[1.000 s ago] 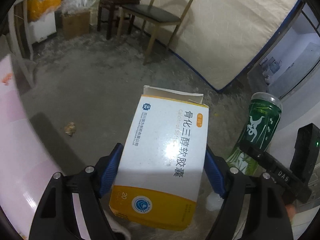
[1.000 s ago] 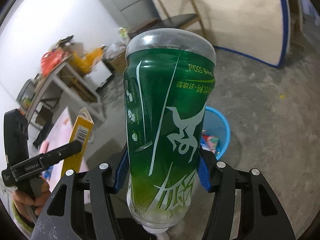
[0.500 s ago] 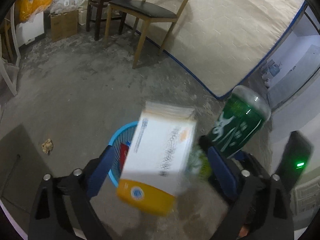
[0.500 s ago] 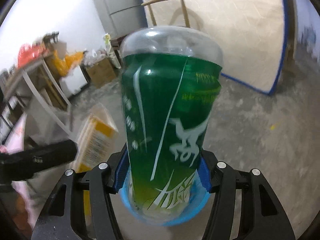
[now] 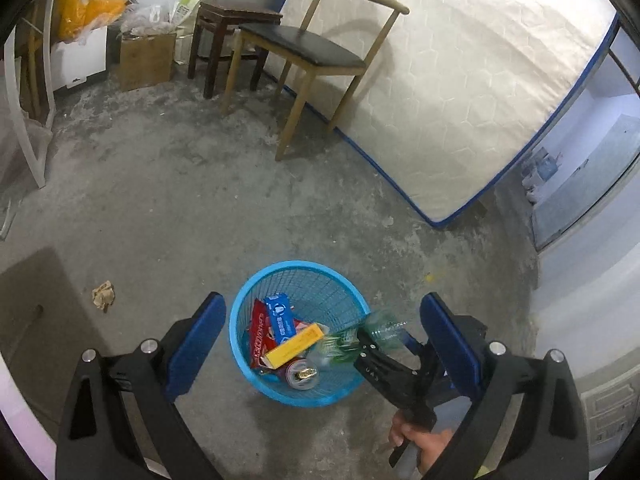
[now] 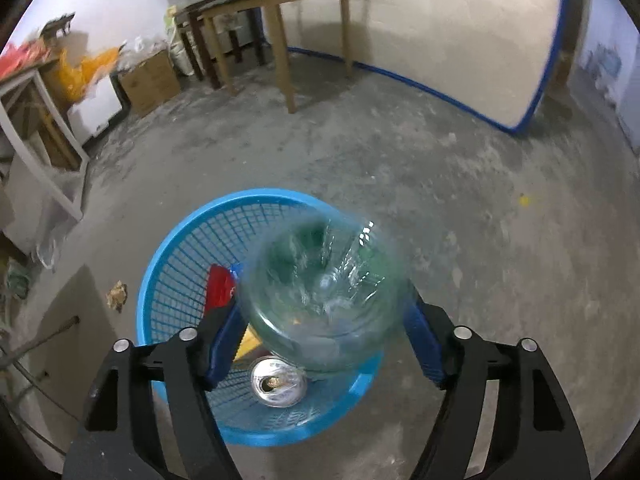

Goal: Collect trash
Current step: 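Open both grippers to drop the box and bottle into the wastebasket, then move both tools back toward the table of trash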

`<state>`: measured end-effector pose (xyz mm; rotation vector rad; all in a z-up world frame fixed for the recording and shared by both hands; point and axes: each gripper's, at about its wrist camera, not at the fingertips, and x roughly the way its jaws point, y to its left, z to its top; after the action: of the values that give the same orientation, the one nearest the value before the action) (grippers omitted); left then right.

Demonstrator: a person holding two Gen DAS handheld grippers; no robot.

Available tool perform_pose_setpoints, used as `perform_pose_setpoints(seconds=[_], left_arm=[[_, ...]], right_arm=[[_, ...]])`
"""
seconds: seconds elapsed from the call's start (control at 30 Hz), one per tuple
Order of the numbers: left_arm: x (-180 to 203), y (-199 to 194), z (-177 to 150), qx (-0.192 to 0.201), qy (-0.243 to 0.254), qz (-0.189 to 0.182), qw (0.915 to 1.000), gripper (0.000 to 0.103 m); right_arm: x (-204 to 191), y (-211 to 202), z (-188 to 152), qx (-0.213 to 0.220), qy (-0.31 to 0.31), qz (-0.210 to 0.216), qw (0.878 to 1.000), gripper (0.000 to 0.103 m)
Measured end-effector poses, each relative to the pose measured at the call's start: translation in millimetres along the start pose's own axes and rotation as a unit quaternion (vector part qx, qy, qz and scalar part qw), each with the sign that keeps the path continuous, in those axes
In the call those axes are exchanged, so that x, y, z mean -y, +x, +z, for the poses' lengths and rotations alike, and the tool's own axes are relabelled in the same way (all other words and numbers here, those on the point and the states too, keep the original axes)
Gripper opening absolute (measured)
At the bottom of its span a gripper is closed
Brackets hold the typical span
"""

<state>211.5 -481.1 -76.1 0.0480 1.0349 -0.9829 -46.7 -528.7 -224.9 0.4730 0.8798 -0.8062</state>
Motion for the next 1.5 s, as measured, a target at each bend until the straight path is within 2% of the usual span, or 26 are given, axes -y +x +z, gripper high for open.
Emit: perform_pose_setpoints(seconds=[0.27,0.33,0.37,0.47,0.57,0.7,0.8,0.83,0.87,0.93,1.03,1.1,1.13,1.2,1.3,1.4,1.43,1.5], left_arm=[[9,-56,-9,0.016,0.013,-0.013,0.9997,0.096],[10,-74,-13,0.025,0.02,-0.004,0.9995,0.096],[9,-85,-14,0.03,0.025,0.001,0.9992,0.096],[5,-116,-20,0.052,0.034,0.018,0.9979,0.096],[-4,-148,-30,0.07,0.034,0.019,0.9968,0.096],[-17,-178,-44,0.084,0.043,0.03,0.995,0.096],[-26,-193,-57,0.084,0.05,0.034,0.9946,0.096],[-28,-198,-62,0.084,0.049,0.034,0.9947,0.096],[-32,-203,-66,0.084,0.045,0.033,0.9949,0.096],[-37,-211,-74,0.087,0.04,0.027,0.9951,0.096],[-40,-220,-84,0.09,0.043,0.015,0.9949,0.096],[-41,-225,-88,0.093,0.046,0.011,0.9945,0.096],[-41,-227,-90,0.095,0.047,0.01,0.9943,0.096],[-44,-230,-93,0.096,0.047,0.008,0.9942,0.096],[-49,-234,-97,0.093,0.041,0.009,0.9948,0.096],[-55,-247,-105,0.099,0.037,0.012,0.9943,0.096],[-56,-252,-108,0.102,0.038,0.013,0.994,0.096],[-61,-264,-115,0.11,0.04,0.02,0.993,0.096]], right_arm=[[-8,7,33,0.005,0.001,0.02,1.0,0.058],[-4,21,44,0.006,0.01,0.015,1.0,0.057],[-3,24,44,0.003,0.017,0.014,1.0,0.051],[0,44,43,-0.024,0.035,0.01,0.999,0.038],[-3,63,41,-0.052,0.036,-0.007,0.998,0.033],[-10,100,39,-0.104,0.054,-0.002,0.993,0.033],[-18,122,40,-0.12,0.066,0.003,0.991,0.033],[-20,130,39,-0.128,0.071,0.009,0.989,0.035],[-22,135,39,-0.132,0.074,0.014,0.988,0.041],[-29,140,38,-0.143,0.069,0.038,0.986,0.043],[-40,134,38,-0.151,0.053,0.096,0.982,0.043],[-42,121,38,-0.14,0.036,0.106,0.984,0.044],[-40,115,37,-0.135,0.034,0.107,0.985,0.048],[-26,102,34,-0.125,0.045,0.116,0.984,0.051],[2,81,29,-0.103,0.079,0.108,0.986,0.051],[32,65,16,-0.089,0.118,0.055,0.987,0.051],[41,65,9,-0.093,0.135,0.039,0.986,0.051],[60,74,-14,-0.126,0.192,0.029,0.973,0.053]])
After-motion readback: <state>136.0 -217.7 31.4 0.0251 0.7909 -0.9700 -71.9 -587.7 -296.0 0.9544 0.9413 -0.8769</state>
